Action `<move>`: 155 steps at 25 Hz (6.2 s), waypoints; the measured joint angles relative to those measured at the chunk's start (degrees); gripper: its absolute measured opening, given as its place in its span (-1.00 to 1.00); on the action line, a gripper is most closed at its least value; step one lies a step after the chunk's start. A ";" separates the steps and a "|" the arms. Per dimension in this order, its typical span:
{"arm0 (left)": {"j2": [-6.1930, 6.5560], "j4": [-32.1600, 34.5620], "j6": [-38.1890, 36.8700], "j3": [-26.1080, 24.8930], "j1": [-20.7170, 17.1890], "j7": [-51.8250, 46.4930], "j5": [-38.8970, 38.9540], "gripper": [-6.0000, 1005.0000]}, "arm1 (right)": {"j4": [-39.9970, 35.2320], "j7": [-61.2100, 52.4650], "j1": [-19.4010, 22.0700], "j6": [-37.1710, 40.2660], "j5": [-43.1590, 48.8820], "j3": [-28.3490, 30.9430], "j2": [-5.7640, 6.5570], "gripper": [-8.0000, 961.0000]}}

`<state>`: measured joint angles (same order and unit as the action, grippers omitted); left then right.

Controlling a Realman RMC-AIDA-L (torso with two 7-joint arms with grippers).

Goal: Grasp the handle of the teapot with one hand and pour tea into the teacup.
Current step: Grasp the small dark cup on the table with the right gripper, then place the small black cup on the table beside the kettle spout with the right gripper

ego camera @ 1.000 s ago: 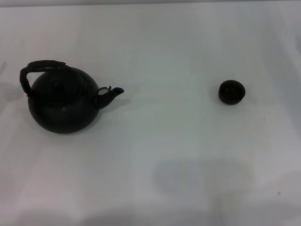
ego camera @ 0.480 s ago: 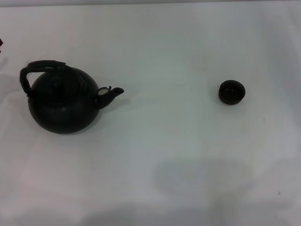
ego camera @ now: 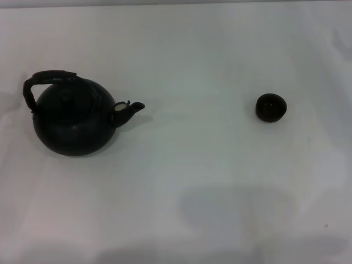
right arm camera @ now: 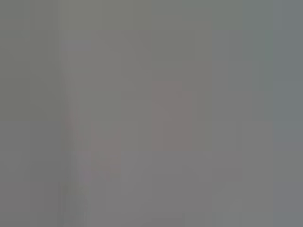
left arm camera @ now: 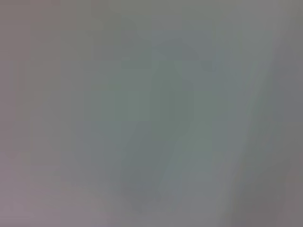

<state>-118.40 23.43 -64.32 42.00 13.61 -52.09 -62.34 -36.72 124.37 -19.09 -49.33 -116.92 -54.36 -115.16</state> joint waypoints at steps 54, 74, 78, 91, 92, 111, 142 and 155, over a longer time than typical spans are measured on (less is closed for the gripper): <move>-0.26 0.01 -10.39 0.71 -4.12 1.39 -2.02 0.39 | -29.94 -46.22 -7.82 -27.42 71.08 -19.14 0.02 0.80; -0.25 0.42 -10.39 0.71 -4.40 1.45 -2.53 0.39 | -25.37 -46.31 -9.30 -21.53 72.80 -24.33 -0.06 0.79; -0.25 0.44 -10.38 0.71 -4.35 1.46 -2.53 0.39 | -24.01 -46.36 -9.76 -21.01 73.19 -24.43 -0.07 0.79; -0.25 0.43 -10.38 0.70 -4.26 1.47 -2.53 0.39 | -20.09 -48.43 -11.57 -16.48 75.57 -26.93 -0.06 0.79; -0.25 0.42 -10.39 0.67 -4.27 1.47 -2.53 0.39 | -19.74 -48.44 -11.80 -16.49 75.62 -26.93 -0.06 0.79; -0.24 0.21 -10.38 0.72 -4.03 1.47 -2.53 0.39 | -19.67 -48.50 -12.16 -17.36 75.61 -27.55 -0.17 0.53; -0.16 0.44 -10.21 0.71 -2.97 1.47 -2.52 0.38 | -30.76 -53.03 -15.18 -21.14 64.33 -39.52 -0.61 0.52; -0.16 0.08 -10.21 0.71 -2.45 1.61 -2.67 0.38 | -25.55 -56.72 -18.42 -13.36 63.04 -49.58 -0.84 0.53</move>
<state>-118.56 23.52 -74.53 42.71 11.16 -50.48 -65.01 -62.27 67.65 -37.51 -62.69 -53.88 -103.94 -116.00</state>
